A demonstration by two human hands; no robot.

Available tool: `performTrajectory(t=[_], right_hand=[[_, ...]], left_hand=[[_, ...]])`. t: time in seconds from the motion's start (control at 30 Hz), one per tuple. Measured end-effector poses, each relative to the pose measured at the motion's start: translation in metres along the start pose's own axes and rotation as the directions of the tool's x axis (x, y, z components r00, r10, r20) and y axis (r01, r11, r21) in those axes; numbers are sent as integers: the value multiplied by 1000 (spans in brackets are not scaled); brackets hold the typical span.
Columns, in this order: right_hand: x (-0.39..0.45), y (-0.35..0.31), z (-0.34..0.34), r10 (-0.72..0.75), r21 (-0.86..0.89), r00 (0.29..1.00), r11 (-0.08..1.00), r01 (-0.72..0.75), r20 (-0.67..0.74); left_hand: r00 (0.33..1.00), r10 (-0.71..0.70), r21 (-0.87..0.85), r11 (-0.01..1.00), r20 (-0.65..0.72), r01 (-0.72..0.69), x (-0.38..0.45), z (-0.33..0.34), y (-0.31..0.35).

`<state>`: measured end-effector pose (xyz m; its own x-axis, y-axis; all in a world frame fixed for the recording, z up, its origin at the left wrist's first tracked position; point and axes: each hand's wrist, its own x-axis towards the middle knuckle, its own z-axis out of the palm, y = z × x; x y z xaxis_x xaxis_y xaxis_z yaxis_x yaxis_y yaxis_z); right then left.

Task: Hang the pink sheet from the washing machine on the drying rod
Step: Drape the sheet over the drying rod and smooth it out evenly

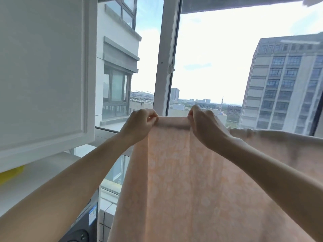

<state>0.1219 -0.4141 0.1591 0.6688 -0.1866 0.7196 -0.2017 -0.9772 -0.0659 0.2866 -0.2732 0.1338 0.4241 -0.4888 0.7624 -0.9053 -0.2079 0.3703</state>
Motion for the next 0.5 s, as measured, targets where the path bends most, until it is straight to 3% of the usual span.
performTrajectory(t=[0.1, 0.27, 0.33, 0.5], right_hand=[[2, -1, 0, -11, -9, 1000, 1000, 11, 9], [4, -4, 5, -18, -30, 1000, 999, 18, 7], [4, -5, 6, -25, -38, 1000, 999, 25, 3], [5, -7, 7, -26, -37, 1000, 999, 26, 0]], left_hand=[[985, -148, -224, 961, 88, 164, -2, -4, -2], [919, -362, -480, 785, 157, 391, -13, -8, -30], [912, -366, -533, 742, 187, 407, -23, -9, -40], [933, -317, -555, 752, 171, 357, -42, -15, -54]])
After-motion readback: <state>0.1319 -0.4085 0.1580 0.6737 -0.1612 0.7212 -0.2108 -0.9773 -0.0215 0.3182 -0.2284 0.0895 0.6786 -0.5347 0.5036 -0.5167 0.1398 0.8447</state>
